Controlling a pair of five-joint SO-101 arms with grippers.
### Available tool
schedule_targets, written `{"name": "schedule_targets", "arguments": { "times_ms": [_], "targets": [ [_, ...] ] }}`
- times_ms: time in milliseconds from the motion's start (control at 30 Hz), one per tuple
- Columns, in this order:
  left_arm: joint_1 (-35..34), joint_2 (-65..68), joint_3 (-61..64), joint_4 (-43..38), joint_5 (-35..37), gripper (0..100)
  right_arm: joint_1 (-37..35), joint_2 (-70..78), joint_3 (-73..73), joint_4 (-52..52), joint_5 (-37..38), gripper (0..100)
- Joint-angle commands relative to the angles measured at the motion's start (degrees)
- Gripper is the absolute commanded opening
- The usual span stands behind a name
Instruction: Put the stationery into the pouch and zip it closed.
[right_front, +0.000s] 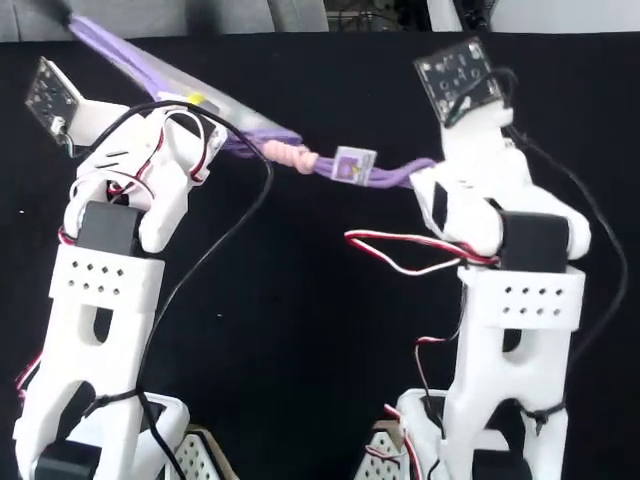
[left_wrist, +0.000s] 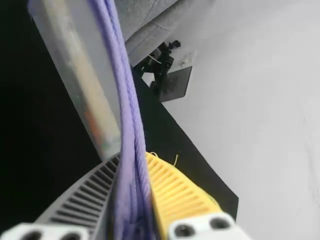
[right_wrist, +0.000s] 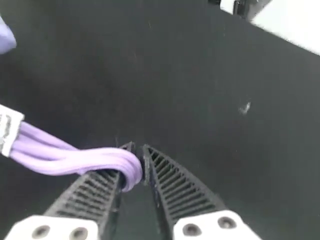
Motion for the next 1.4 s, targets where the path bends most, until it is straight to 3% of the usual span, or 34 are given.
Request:
{"name": "schedule_targets", "arguments": {
  "times_ms": [0, 567, 733, 1067, 1200, 1367],
  "targets": [
    [-4.2, -2.8, -5.1, -0.4, 0.4, 3, 6.2, -2.8, 5.0, -4.2, 1.1, 1.1],
    [-4.4, -3.3, -5.5, 0.8, 0.3, 3, 8.2, -2.7, 16.7, -16.8, 1.0, 1.1],
    [-4.3, -3.1, -8.7, 5.2, 0.1, 3, 8.2, -2.7, 22.9, -24.3, 1.0, 1.1],
    [-4.2, -2.9, -9.0, 5.6, 0.1, 3, 8.3, -2.7, 33.7, -37.2, 0.5, 1.1],
    [-4.4, -2.8, -8.7, 5.5, 0.1, 3, 11.0, -3.1, 34.1, -37.3, 0.5, 1.1],
    [-4.4, -2.7, -8.7, 5.4, 0.1, 3, 17.6, -4.7, 30.9, -30.0, 0.5, 1.1]
  ]
}}
